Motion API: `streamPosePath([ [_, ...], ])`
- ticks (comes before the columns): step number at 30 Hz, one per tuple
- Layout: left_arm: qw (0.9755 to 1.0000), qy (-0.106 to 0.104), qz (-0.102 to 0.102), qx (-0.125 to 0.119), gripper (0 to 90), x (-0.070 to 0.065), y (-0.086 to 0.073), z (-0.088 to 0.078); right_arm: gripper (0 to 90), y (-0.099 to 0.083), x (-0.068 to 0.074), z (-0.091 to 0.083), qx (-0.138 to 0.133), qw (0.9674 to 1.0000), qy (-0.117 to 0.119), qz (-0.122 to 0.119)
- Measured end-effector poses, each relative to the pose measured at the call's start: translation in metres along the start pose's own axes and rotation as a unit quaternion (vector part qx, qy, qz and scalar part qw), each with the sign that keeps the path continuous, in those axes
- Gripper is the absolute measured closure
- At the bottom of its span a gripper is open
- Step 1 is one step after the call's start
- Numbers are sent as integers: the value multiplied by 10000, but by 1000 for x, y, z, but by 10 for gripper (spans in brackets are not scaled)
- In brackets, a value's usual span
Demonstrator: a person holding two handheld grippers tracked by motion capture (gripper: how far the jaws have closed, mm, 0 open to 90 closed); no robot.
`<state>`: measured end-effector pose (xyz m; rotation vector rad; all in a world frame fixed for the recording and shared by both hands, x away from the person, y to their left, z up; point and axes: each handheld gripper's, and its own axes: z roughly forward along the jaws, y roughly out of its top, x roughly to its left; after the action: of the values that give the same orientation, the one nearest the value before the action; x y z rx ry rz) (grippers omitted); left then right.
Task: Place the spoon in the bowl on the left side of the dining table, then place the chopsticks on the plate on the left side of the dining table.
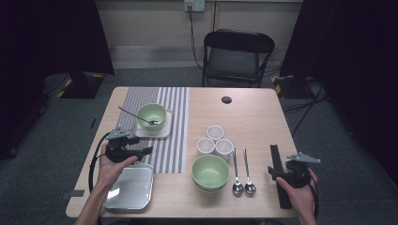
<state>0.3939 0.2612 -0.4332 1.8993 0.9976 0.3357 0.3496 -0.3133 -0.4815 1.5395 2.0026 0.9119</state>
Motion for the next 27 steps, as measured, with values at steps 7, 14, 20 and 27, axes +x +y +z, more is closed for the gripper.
streamPosePath([
  [7,9999,-32,168,27,197,-10,-5,-3,297,16,7,-6,-183,9994,293,-20],
  [14,9997,-61,213,-36,209,-18,-4,-6,542,12,14,-7,-97,9986,429,-287],
  [20,9994,-166,292,69,210,-20,-5,2,677,-1,11,-7,101,9982,521,-283],
  [27,9988,-353,306,150,210,-27,-7,13,715,-9,7,-12,159,9988,429,-174],
])
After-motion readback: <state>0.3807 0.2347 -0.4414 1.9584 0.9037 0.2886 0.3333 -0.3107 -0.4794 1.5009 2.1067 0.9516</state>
